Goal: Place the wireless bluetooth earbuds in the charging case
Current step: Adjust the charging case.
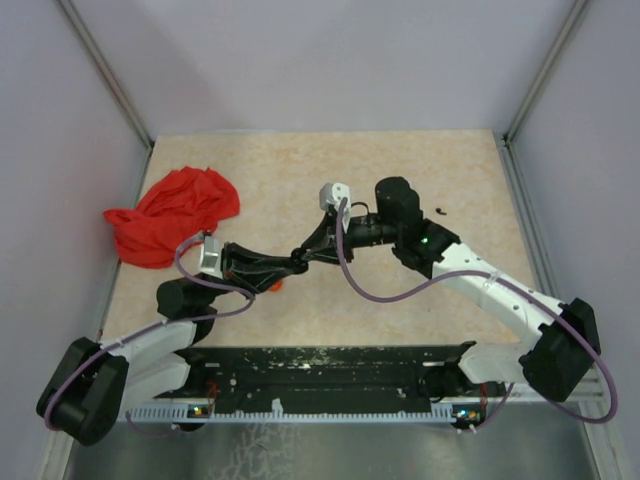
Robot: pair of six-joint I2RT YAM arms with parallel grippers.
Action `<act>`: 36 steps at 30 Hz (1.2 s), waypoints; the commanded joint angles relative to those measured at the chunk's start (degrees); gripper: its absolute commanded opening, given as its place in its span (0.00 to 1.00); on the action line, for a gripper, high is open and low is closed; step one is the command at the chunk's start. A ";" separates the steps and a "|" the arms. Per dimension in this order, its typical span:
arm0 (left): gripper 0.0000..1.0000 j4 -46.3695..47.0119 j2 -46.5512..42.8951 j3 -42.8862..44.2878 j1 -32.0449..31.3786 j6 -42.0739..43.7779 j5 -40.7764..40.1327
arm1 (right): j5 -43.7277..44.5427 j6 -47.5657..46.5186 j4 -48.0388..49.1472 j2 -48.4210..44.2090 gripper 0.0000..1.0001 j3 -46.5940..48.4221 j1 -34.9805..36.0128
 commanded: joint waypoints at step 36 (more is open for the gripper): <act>0.61 -58.70 -13.95 14.24 -0.29 28.10 1.29 | 23.72 -16.82 -27.13 3.06 0.00 15.48 5.30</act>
